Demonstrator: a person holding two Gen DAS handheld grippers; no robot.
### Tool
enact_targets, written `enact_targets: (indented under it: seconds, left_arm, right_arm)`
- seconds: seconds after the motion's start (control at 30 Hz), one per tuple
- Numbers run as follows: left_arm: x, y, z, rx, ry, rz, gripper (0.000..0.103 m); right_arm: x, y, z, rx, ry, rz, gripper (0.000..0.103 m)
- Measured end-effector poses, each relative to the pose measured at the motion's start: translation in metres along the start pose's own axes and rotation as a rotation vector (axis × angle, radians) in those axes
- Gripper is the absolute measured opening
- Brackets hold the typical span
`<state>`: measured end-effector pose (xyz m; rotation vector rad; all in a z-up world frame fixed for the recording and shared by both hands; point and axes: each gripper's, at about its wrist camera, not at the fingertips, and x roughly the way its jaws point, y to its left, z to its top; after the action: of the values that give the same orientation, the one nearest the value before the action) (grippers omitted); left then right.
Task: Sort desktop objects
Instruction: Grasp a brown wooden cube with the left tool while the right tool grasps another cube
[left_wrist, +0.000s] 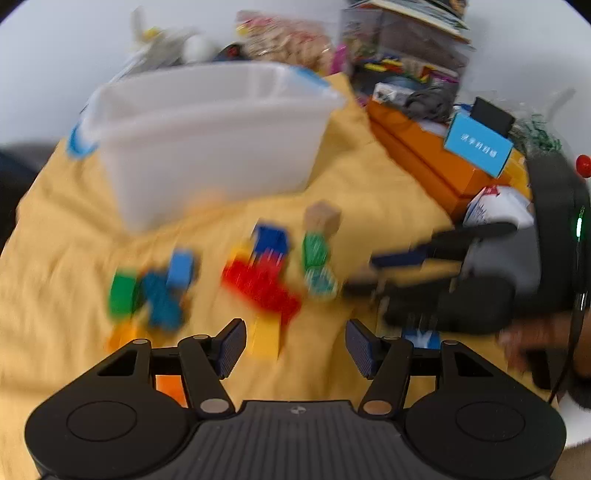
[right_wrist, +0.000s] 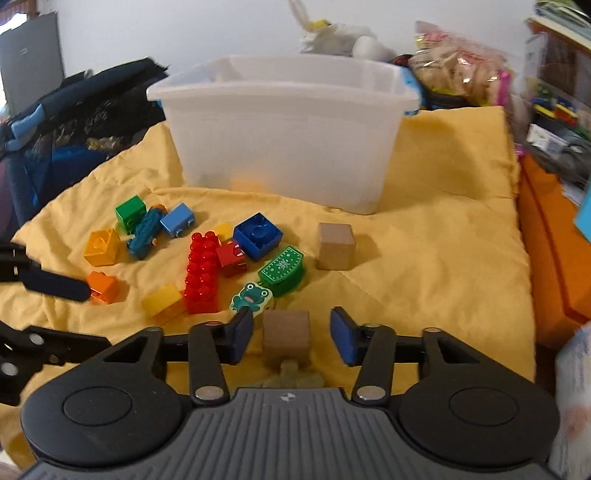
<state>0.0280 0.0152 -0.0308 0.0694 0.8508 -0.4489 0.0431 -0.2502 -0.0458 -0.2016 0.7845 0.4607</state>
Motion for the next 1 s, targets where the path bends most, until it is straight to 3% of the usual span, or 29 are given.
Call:
enact_targets:
  seconds: [0.17, 0.23, 0.5, 0.57, 0.6, 0.63, 0.8, 1.0]
  left_arm:
    - [0.037, -0.016, 0.045, 0.135, -0.048, -0.013, 0.063]
    - [0.058, -0.023, 0.057, 0.193, -0.067, -0.025, 0.063]
    - [0.124, -0.035, 0.077, 0.309, -0.017, -0.031, 0.062]
    - [0.133, -0.033, 0.078, 0.304, 0.009, -0.041, 0.054]
    - [0.136, -0.032, 0.077, 0.296, 0.03, -0.054, 0.043]
    - [0.139, -0.031, 0.075, 0.285, 0.046, -0.063, 0.041]
    - [0.128, -0.029, 0.071, 0.268, 0.025, -0.098, 0.041]
    - [0.069, -0.035, 0.075, 0.228, -0.079, -0.125, 0.041]
  right_arm:
    - [0.013, -0.005, -0.005, -0.014, 0.048, 0.028, 0.043]
    - [0.015, -0.006, -0.009, -0.01, 0.06, 0.038, 0.033]
    - [0.002, -0.002, -0.015, -0.014, 0.054, 0.014, 0.033]
    - [0.001, 0.0, -0.015, -0.022, 0.056, 0.006, 0.033]
    - [0.001, 0.0, -0.016, -0.018, 0.059, 0.004, 0.033]
    - [0.002, 0.0, -0.015, -0.012, 0.061, 0.003, 0.033]
    - [0.004, -0.002, -0.014, 0.006, 0.062, -0.005, 0.033]
    - [0.005, -0.003, -0.017, 0.023, 0.058, 0.001, 0.033]
